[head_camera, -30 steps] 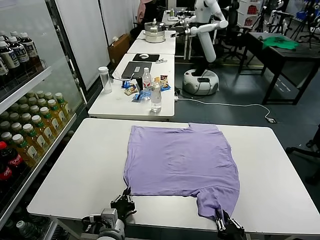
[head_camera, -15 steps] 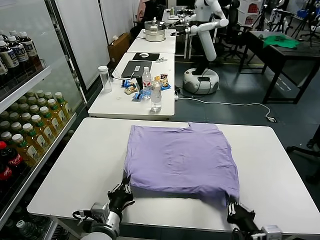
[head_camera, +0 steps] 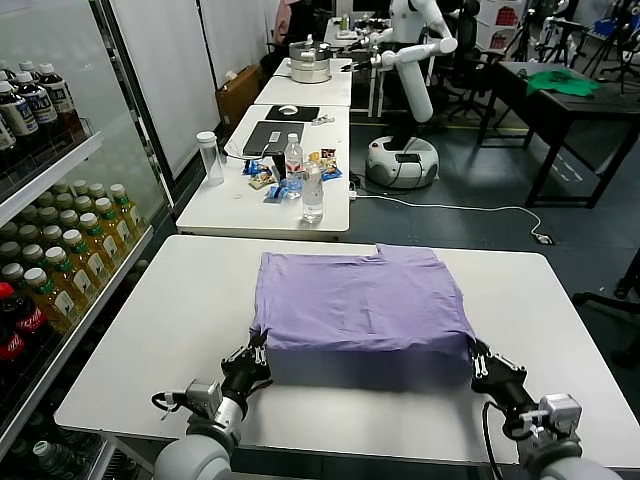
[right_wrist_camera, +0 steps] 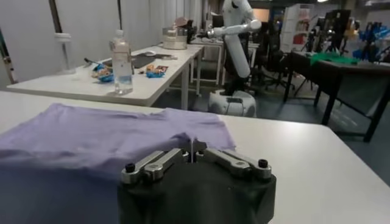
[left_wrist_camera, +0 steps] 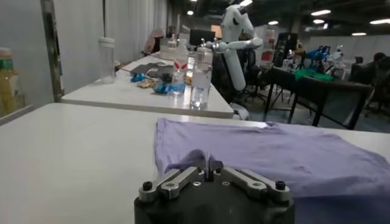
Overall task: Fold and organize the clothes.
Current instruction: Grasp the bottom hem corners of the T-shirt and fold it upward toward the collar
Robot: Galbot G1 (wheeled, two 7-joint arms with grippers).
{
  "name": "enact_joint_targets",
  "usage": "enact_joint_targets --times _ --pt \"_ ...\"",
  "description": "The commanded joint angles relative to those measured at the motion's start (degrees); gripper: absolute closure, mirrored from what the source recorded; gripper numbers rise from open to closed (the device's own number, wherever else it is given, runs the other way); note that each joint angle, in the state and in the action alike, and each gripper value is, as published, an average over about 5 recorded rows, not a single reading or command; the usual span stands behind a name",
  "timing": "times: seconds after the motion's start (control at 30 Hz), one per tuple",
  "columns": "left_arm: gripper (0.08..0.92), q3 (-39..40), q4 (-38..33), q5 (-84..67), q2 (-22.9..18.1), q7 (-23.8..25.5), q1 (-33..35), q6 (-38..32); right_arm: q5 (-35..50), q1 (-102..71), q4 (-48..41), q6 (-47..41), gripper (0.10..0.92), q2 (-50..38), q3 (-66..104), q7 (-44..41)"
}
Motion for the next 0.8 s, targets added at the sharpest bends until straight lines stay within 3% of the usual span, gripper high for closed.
enact_joint_targets --times 0.03,0.5,0.6,0.8 --pt "0.889 2.0 8.6 1.6 0.4 0.1 -8.3 -0.3 -0.2 6.3 -5.5 0.0 0.899 -2.9 -1.8 0.1" --pt "0.889 3.5 14.3 5.4 -1.3 -0.3 -11.1 -0.7 -7.0 11.4 -12.5 0.2 0.887 -1.4 -7.5 -0.5" --pt "0.859 3.5 13.9 5.9 -1.6 -0.4 -11.1 -0.9 -8.4 11.5 -12.2 0.6 0.825 -0.8 -8.3 -1.1" --pt "0.698 2.8 11.2 6.0 -1.7 -1.0 -9.4 -1.0 -10.7 9.3 -9.4 3.9 0.653 0.2 -7.6 -1.8"
